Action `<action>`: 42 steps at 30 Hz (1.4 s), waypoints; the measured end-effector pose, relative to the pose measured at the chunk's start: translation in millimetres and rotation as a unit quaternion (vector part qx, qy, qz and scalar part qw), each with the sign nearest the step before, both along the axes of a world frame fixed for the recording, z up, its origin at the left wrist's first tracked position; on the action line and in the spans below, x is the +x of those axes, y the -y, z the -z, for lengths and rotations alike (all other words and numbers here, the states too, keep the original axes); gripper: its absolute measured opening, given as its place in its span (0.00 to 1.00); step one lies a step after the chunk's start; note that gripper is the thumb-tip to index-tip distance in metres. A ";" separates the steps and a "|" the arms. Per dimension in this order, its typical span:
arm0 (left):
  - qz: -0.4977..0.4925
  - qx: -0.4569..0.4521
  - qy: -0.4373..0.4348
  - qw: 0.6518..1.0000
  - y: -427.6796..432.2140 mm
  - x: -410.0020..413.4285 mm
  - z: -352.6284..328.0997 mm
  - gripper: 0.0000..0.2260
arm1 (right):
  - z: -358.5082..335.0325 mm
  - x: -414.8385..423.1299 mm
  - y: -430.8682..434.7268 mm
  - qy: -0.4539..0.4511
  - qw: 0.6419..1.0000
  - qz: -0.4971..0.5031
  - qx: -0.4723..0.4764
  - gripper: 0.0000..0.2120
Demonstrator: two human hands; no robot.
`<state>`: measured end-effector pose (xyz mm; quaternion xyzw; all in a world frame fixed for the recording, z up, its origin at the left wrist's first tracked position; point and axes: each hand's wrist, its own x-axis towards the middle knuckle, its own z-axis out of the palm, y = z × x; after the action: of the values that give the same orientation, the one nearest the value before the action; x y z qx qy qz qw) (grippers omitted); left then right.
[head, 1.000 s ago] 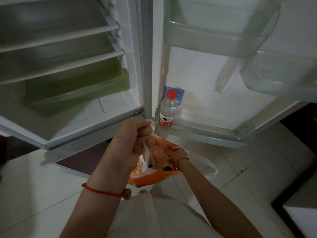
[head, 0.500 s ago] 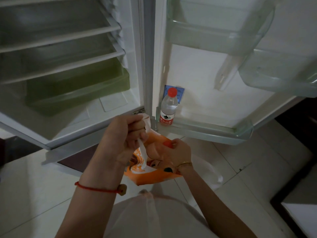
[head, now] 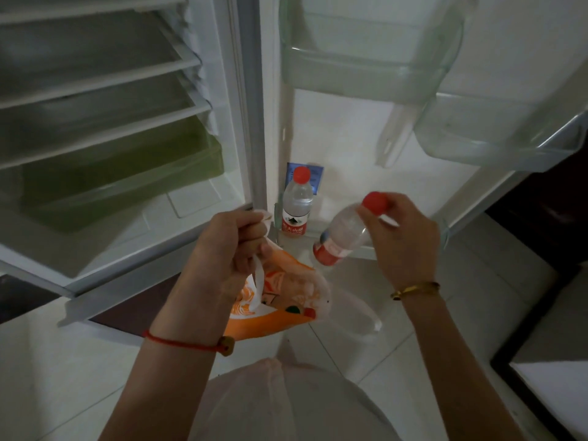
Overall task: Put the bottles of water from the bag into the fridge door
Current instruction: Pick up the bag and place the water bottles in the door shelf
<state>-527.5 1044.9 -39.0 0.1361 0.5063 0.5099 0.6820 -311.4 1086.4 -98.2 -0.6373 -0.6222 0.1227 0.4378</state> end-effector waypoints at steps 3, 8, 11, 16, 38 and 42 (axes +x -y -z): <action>-0.008 -0.004 -0.007 1.000 -0.2 -2.3 3.4 0.16 | -13.1 3.3 -13.5 -0.006 0.999 0.012 0.049 0.14; -0.023 -0.014 0.007 1.000 -3.1 -5.5 6.2 0.15 | -2.8 -7.3 -51.3 -0.004 0.999 0.019 0.028 0.17; -0.013 -0.015 0.011 1.000 -6.2 -5.5 7.4 0.14 | 15.4 -13.6 -76.3 0.039 0.999 0.037 -0.003 0.17; 0.000 -0.016 0.012 1.000 -7.7 -3.1 9.2 0.16 | 39.7 -22.7 -105.7 0.090 0.992 0.059 -0.070 0.21; -0.004 -0.016 0.011 1.000 -5.1 13.6 5.4 0.15 | 109.3 -15.2 -40.0 0.218 0.890 -0.060 -0.396 0.27; -0.013 -0.023 0.013 1.000 -2.4 16.9 5.3 0.15 | 147.6 -23.9 -4.1 0.211 0.778 -0.194 -0.559 0.17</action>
<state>-510.6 1047.3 -44.3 0.1074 0.5110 0.5088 0.6845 -335.3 1090.5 -245.9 -0.6460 -0.6314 0.3936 -0.1708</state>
